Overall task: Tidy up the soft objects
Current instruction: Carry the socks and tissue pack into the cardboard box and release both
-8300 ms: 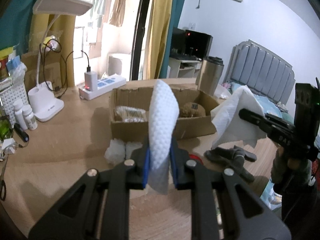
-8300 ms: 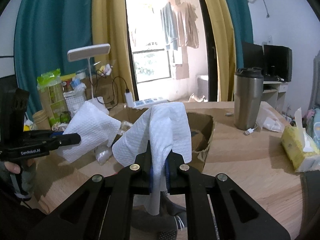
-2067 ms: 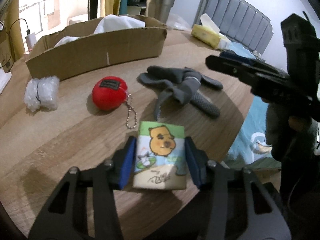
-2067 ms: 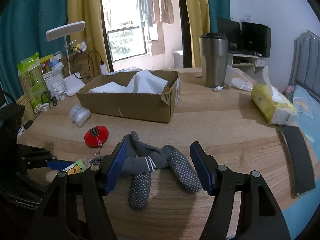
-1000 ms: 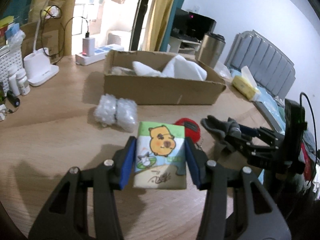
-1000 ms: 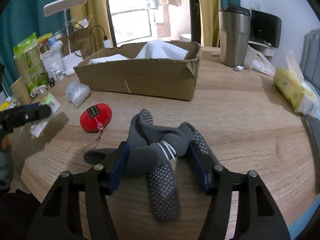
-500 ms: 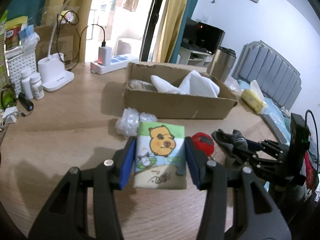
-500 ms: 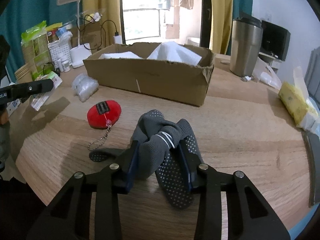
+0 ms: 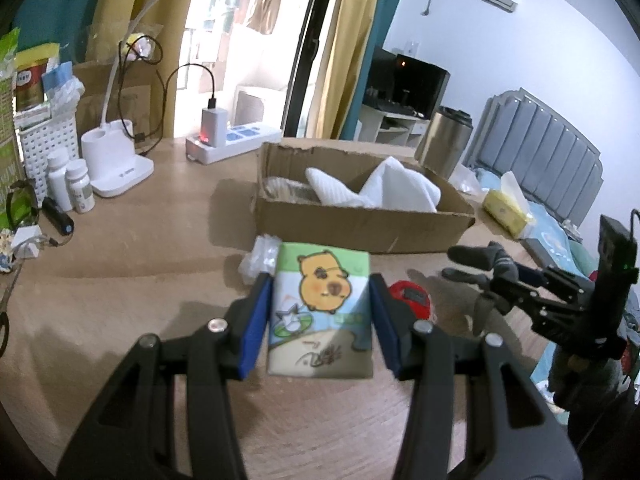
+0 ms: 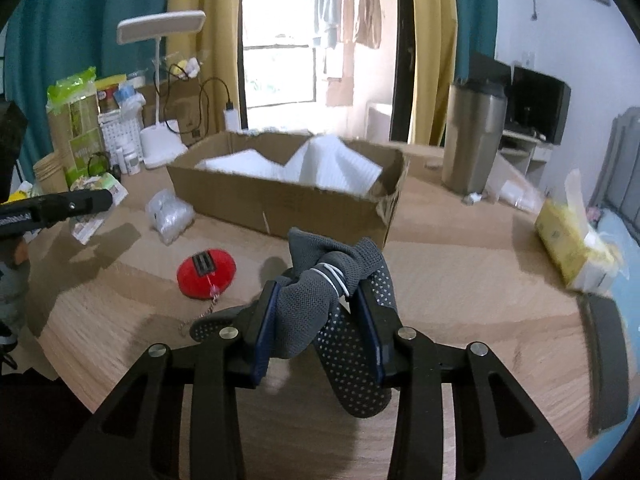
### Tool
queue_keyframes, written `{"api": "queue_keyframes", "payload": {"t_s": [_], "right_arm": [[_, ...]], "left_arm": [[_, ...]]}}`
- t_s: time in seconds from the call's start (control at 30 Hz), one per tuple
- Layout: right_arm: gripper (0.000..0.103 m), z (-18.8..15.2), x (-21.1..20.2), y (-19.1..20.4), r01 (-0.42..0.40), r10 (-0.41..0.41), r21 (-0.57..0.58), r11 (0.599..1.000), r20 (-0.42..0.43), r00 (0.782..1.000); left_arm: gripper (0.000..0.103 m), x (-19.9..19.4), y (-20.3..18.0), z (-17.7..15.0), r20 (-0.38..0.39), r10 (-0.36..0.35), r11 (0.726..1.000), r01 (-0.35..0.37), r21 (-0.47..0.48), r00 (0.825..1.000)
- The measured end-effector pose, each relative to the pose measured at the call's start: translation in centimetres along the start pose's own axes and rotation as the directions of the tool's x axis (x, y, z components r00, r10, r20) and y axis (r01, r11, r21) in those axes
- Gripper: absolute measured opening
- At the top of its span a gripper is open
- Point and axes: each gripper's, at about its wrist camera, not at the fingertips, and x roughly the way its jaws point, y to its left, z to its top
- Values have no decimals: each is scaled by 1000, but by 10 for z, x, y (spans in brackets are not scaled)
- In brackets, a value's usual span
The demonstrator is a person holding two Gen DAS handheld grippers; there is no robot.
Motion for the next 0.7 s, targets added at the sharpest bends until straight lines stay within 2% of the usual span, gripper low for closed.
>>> {"api": "queue_keyframes", "payload": {"t_s": [0.47, 0.7], "right_arm": [[40, 45, -20, 6, -7, 13, -40, 999, 147, 989], [40, 63, -15, 9, -27, 38, -62, 998, 183, 982]], "left_arm": [[49, 2, -13, 24, 66, -29, 998, 25, 53, 997], [49, 5, -16, 34, 81, -43, 997, 38, 62, 996]]}}
